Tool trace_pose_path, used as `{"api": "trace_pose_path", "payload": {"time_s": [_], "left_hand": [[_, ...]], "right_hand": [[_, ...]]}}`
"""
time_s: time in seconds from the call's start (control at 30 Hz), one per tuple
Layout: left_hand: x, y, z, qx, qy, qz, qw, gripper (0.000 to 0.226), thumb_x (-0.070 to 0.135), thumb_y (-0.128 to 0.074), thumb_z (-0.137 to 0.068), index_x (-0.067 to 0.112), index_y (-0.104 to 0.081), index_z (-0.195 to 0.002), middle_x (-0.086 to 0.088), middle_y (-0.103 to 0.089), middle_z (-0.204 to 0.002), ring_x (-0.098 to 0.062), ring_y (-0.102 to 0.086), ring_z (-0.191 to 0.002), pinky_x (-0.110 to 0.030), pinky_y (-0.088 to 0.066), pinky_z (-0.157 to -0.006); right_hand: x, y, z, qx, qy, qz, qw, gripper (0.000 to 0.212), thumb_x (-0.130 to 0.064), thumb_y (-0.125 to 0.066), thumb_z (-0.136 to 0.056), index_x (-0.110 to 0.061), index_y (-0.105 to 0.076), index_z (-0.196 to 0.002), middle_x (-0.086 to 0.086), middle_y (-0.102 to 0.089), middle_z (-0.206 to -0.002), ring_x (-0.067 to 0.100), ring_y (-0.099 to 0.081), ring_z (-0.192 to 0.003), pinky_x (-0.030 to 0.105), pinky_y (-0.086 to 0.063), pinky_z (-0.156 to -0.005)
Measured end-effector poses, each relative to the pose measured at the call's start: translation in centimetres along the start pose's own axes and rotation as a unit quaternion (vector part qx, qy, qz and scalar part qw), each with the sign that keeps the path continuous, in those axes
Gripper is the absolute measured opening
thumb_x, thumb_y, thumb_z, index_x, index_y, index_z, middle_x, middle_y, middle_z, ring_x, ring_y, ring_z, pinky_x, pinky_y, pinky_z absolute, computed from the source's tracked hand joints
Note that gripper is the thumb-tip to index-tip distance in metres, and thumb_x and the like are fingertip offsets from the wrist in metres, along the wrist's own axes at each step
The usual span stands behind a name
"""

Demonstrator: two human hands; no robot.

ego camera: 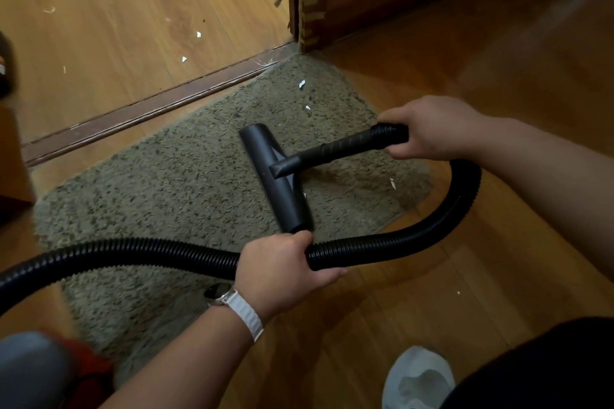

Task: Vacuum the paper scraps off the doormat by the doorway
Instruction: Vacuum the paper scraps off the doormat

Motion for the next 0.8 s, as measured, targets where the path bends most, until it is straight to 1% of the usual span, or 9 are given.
{"api": "trace_pose_path", "payload": {"time_s": [0.07, 0.13, 0.27, 0.37, 0.43, 0.5, 0.6, 0.73, 0.8], "left_hand": [[0.1, 0.0, 0.2, 0.000, -0.005, 0.003, 1.000, 0.066, 0.092, -0.038, -0.071, 0.029, -0.053, -0.079, 0.013, -0.049, -0.063, -0.007, -0.057, -0.064, -0.026, -0.044, -0.055], [0.2, 0.1, 0.3, 0.004, -0.009, 0.005, 1.000, 0.065, 0.092, -0.038, -0.071, 0.029, -0.051, -0.078, 0.012, -0.052, -0.065, -0.007, -0.061, -0.067, -0.026, -0.043, -0.055], [0.2, 0.3, 0.2, 0.009, -0.001, 0.011, 1.000, 0.068, 0.093, -0.037, -0.070, 0.029, -0.057, -0.084, 0.010, -0.061, -0.071, -0.008, -0.063, -0.071, -0.027, -0.047, -0.060], [0.4, 0.6, -0.1, 0.018, -0.001, 0.016, 1.000, 0.067, 0.093, -0.036, -0.070, 0.028, -0.050, -0.077, 0.011, -0.056, -0.066, -0.009, -0.062, -0.069, -0.027, -0.042, -0.056], [0.6, 0.8, -0.3, 0.025, -0.001, 0.017, 1.000, 0.067, 0.094, -0.036, -0.070, 0.028, -0.047, -0.075, 0.010, -0.055, -0.065, -0.011, -0.063, -0.069, -0.028, -0.042, -0.056], [0.7, 0.8, -0.4, 0.028, -0.001, 0.020, 0.999, 0.067, 0.094, -0.036, -0.069, 0.028, -0.046, -0.075, 0.010, -0.057, -0.066, -0.011, -0.063, -0.069, -0.028, -0.044, -0.057], [0.7, 0.8, -0.4, 0.029, -0.004, 0.022, 0.999, 0.064, 0.094, -0.036, -0.069, 0.030, -0.043, -0.074, 0.011, -0.053, -0.064, -0.010, -0.063, -0.069, -0.027, -0.041, -0.055], [0.8, 0.7, -0.3, 0.024, -0.007, 0.012, 1.000, 0.067, 0.093, -0.037, -0.070, 0.029, -0.053, -0.081, 0.010, -0.059, -0.069, -0.010, -0.063, -0.071, -0.028, -0.047, -0.059], [0.9, 0.6, -0.2, 0.019, -0.009, 0.009, 1.000, 0.067, 0.092, -0.038, -0.071, 0.029, -0.055, -0.083, 0.011, -0.059, -0.069, -0.009, -0.063, -0.070, -0.027, -0.048, -0.059]], "right_hand": [[0.1, 0.0, 0.2, -0.023, -0.005, -0.011, 1.000, 0.018, -0.039, -0.066, -0.090, -0.040, -0.060, -0.107, -0.007, -0.062, -0.072, 0.009, -0.058, -0.062, 0.026, -0.039, -0.049], [0.7, 0.2, 0.8, -0.041, -0.021, -0.026, 0.999, 0.019, -0.038, -0.067, -0.090, -0.042, -0.061, -0.107, -0.007, -0.063, -0.071, 0.009, -0.059, -0.062, 0.026, -0.041, -0.050], [3.0, 0.7, 2.1, -0.045, -0.072, -0.039, 0.996, 0.016, -0.035, -0.068, -0.091, -0.040, -0.062, -0.104, -0.005, -0.063, -0.071, 0.012, -0.058, -0.061, 0.028, -0.043, -0.052], [4.8, 1.2, 3.1, -0.040, -0.101, -0.036, 0.993, 0.018, -0.035, -0.069, -0.091, -0.038, -0.063, -0.107, -0.003, -0.063, -0.072, 0.013, -0.059, -0.062, 0.030, -0.043, -0.053], [5.5, 1.3, 3.5, -0.047, -0.111, -0.040, 0.992, 0.018, -0.034, -0.070, -0.091, -0.037, -0.064, -0.107, -0.003, -0.064, -0.071, 0.014, -0.059, -0.061, 0.030, -0.043, -0.053], [5.8, 1.5, 3.8, -0.054, -0.115, -0.040, 0.991, 0.017, -0.034, -0.070, -0.091, -0.038, -0.064, -0.106, -0.003, -0.064, -0.071, 0.014, -0.058, -0.061, 0.029, -0.042, -0.052], [5.6, 1.7, 3.9, -0.053, -0.110, -0.036, 0.992, 0.017, -0.035, -0.070, -0.091, -0.038, -0.064, -0.106, -0.003, -0.063, -0.070, 0.013, -0.058, -0.059, 0.028, -0.041, -0.052], [4.7, 1.4, 3.6, -0.047, -0.088, -0.036, 0.994, 0.017, -0.035, -0.070, -0.090, -0.040, -0.064, -0.105, -0.005, -0.064, -0.069, 0.011, -0.058, -0.059, 0.027, -0.042, -0.051], [4.1, 1.1, 3.5, -0.049, -0.073, -0.035, 0.995, 0.017, -0.035, -0.069, -0.090, -0.039, -0.064, -0.105, -0.005, -0.063, -0.068, 0.010, -0.058, -0.058, 0.028, -0.043, -0.051]]}}
Point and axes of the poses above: each hand's wrist, its own z-axis away from the middle knuckle, its own y-axis out of the back of the hand, x = y × z, the point moved 9 cm from there along -z, towards the middle knuckle
